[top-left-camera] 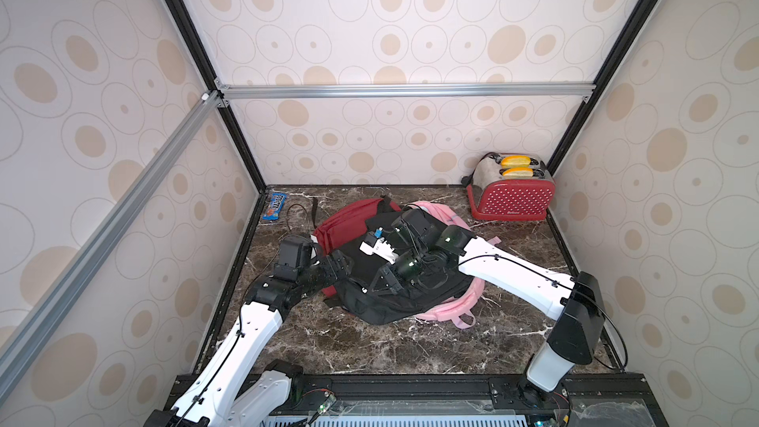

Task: Zip up the backpack
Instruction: Zip the zipper on the backpack.

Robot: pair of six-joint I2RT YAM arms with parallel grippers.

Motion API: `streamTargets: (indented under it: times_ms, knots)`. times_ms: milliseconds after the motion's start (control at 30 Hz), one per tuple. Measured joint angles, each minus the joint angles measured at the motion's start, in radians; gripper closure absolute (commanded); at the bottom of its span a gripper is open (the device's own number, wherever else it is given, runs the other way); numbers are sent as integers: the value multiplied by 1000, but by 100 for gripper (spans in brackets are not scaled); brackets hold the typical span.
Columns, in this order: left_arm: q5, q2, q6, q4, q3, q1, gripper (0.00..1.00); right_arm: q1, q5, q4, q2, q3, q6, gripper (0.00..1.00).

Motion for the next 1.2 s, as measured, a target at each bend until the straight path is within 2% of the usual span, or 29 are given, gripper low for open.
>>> streamTargets:
  times_ms: [233,300,533,733,800,967,1200]
  knots:
    - [105,44,-77,121,-67,1,7,0,6,-2,-10,-6,0,100]
    - [127,45,-99,148,-78,1,14,0,5,-2,-11,-8,0,100]
    - [194,45,-196,269,-144,4,66,0,5,-2,-11,-9,0,100]
    - [217,43,-225,294,-153,5,83,0,5,-6,-11,-9,0,100]
    - [222,38,-230,294,-153,5,98,0,5,-7,-11,-9,0,100]
    - [225,15,-227,285,-153,5,100,2,10,-18,-7,-2,0,100]
    - [225,14,-227,287,-153,5,100,41,37,-66,67,103,-1,100]
